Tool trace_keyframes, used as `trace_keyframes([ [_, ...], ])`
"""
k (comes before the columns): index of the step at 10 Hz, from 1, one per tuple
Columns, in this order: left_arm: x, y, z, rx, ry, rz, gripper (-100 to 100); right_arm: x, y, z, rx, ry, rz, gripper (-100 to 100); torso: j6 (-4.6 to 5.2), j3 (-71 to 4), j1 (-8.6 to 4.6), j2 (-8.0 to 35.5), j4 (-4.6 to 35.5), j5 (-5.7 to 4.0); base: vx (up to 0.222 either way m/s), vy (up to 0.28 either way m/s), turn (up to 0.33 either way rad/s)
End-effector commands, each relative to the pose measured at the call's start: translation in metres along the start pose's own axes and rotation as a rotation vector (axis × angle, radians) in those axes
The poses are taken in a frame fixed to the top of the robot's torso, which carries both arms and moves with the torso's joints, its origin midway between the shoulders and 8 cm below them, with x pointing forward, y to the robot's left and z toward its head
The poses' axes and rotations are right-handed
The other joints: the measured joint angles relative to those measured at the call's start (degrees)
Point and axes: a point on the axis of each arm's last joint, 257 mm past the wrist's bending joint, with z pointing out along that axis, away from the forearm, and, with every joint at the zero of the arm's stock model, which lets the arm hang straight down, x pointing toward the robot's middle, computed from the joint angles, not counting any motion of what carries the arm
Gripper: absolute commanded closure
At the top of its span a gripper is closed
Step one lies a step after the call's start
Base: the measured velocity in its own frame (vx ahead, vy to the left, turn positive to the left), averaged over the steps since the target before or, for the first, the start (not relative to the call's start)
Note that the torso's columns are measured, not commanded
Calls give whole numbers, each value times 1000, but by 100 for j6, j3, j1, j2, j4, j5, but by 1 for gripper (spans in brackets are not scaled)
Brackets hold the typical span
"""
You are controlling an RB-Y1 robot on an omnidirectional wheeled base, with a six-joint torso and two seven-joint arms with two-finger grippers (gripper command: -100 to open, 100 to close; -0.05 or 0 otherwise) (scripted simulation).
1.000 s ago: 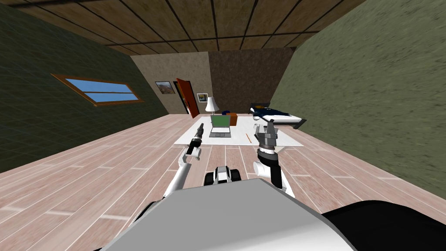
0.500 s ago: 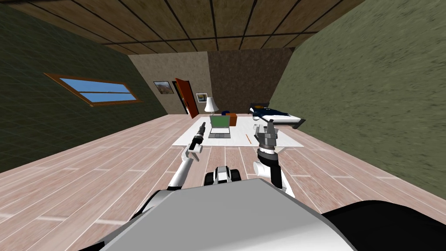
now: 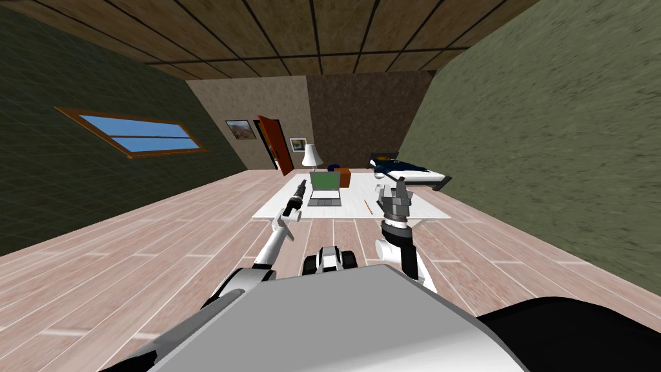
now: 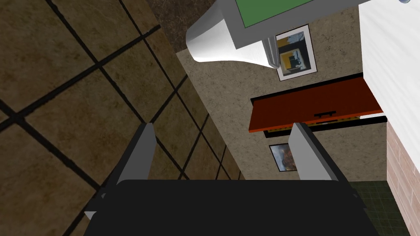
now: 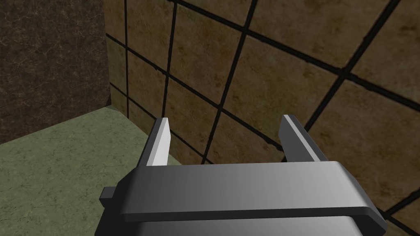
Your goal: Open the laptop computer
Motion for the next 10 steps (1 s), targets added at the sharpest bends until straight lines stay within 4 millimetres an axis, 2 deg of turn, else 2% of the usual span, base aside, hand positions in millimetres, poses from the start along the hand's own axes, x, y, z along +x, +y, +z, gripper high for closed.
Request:
trace_keyframes([
  [1,3,8,13,-29,13,9,-100,0,0,0,0,0,0,0,2,-1,-2,-1,1,-1,28,-8,-13],
  [2,3,7,25,-37,20,18,-100,0,0,0,0,0,0,0,0,0,0,-1,0,0,32,-8,-18],
  [3,4,14,24,-51,23,18,-100,0,0,0,0,0,0,0,1,-2,0,-3,0,0,28,-7,-11],
  [4,3,12,36,-58,29,27,-100,0,0,0,0,0,0,0,0,-1,0,-2,-1,0,29,-11,-19],
  [5,5,19,34,-73,32,28,-100,0,0,0,0,0,0,0,2,-2,-2,-3,0,-1,26,-7,-11],
  [6,3,18,45,-83,37,37,-100,0,0,0,0,0,0,0,0,0,0,-1,0,0,33,-9,-15],
  [7,4,24,44,-95,40,37,-100,0,0,0,0,0,0,0,1,-2,-1,-4,0,0,30,-7,-12],
  [10,1,26,63,-126,50,57,-100,0,0,0,0,0,0,0,0,0,0,0,0,0,28,-9,-14],
])
